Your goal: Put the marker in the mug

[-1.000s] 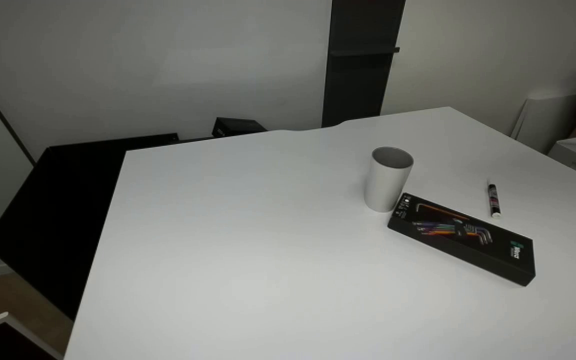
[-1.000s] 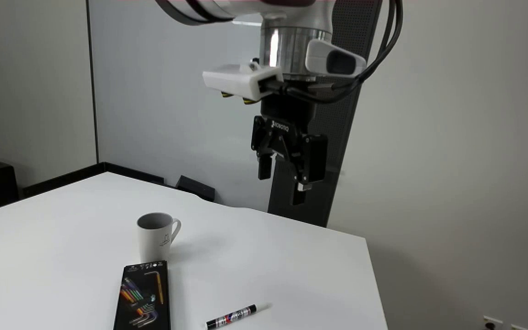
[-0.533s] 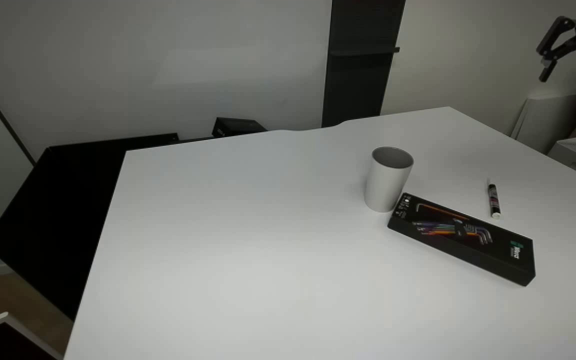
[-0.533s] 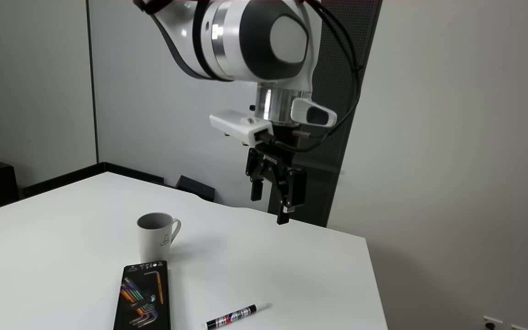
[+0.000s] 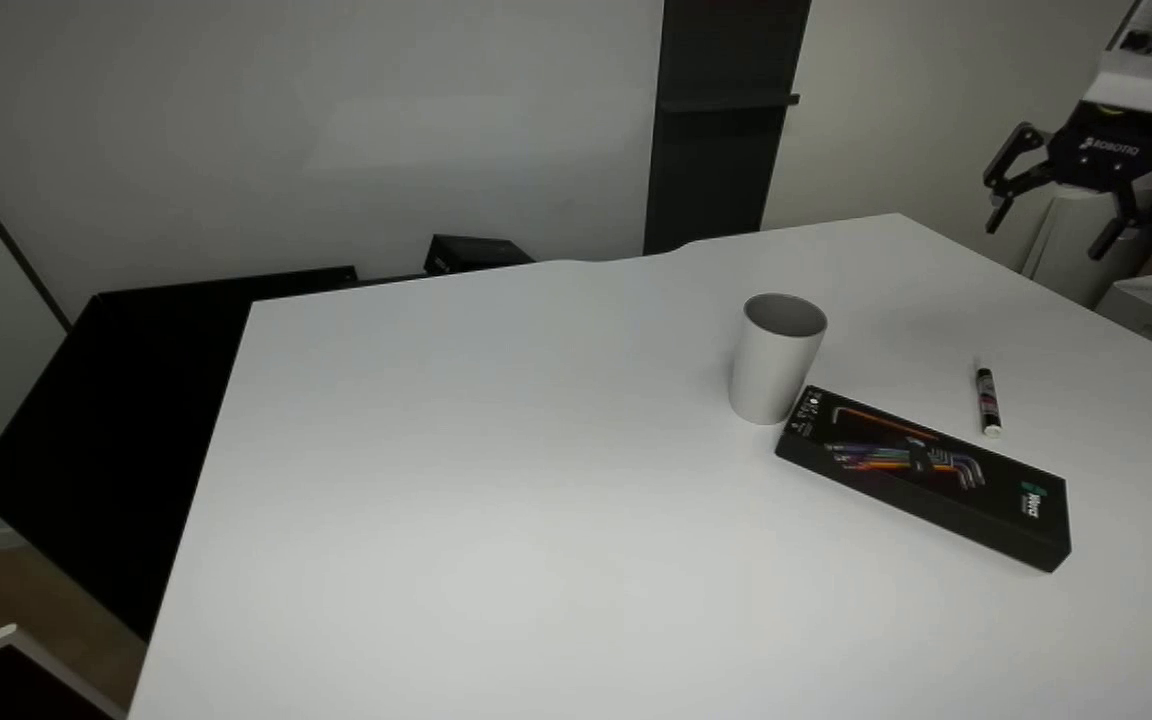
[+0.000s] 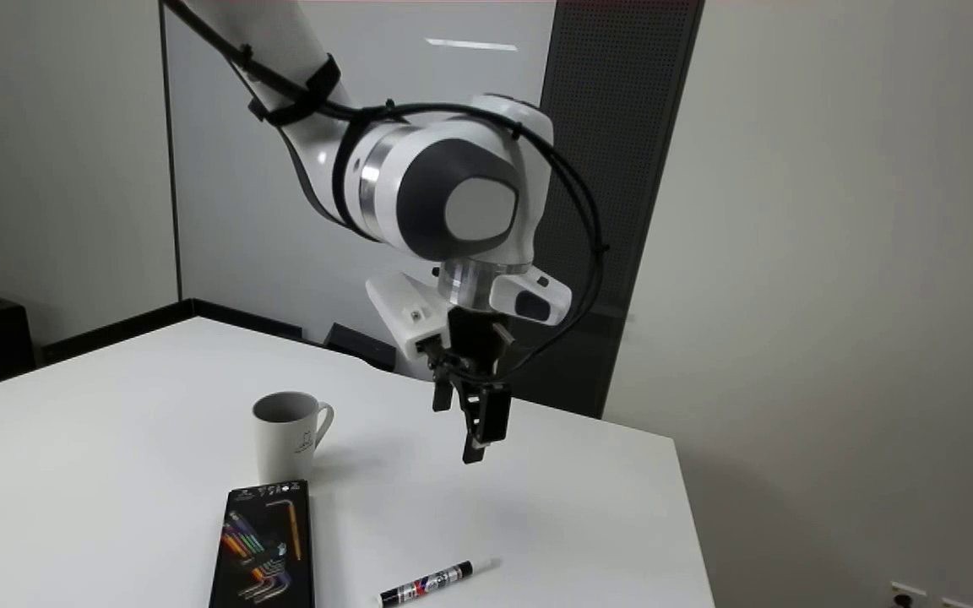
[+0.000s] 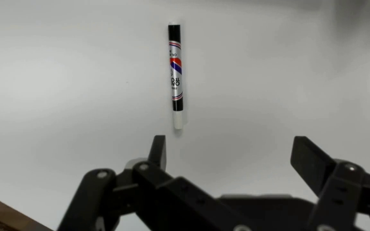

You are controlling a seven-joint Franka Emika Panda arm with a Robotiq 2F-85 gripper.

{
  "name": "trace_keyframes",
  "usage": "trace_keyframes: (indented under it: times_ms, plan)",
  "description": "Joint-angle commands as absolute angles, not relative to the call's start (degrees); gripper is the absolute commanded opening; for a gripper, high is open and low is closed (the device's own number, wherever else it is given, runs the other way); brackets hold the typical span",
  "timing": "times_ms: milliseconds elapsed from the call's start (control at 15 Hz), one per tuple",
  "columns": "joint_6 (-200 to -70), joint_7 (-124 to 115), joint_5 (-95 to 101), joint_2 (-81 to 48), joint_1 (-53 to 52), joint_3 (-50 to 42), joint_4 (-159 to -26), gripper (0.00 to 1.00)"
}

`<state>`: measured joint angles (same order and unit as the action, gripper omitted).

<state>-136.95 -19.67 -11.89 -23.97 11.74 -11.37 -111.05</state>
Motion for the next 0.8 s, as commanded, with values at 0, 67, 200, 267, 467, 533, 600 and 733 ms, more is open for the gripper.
trace_keyframes:
  times_ms: [0, 67, 200, 267, 467, 533, 600, 733]
  plan:
    - [-140.87, -19.33, -15.75, -24.13, 11.72, -9.97, -114.87, 1.0]
    - [-142.17, -18.87, -16.1, -24.19, 11.67, -9.82, -116.22, 1.0]
    - [-143.87, -17.12, -17.26, -24.3, 12.24, -9.15, -118.29, 1.0]
    - [-144.3, -16.68, -17.71, -24.42, 12.4, -9.03, -119.01, 1.0]
    - [-144.33, -15.6, -17.4, -25.28, 12.64, -9.53, -120.37, 1.0]
    - [-143.23, -13.26, -16.46, -25.2, 13.06, -9.46, -120.75, 1.0]
    - [-143.55, -15.55, -16.56, -25.41, 12.19, -9.79, -119.96, 1.0]
    - [-143.53, -13.85, -16.52, -25.47, 12.62, -9.74, -120.6, 1.0]
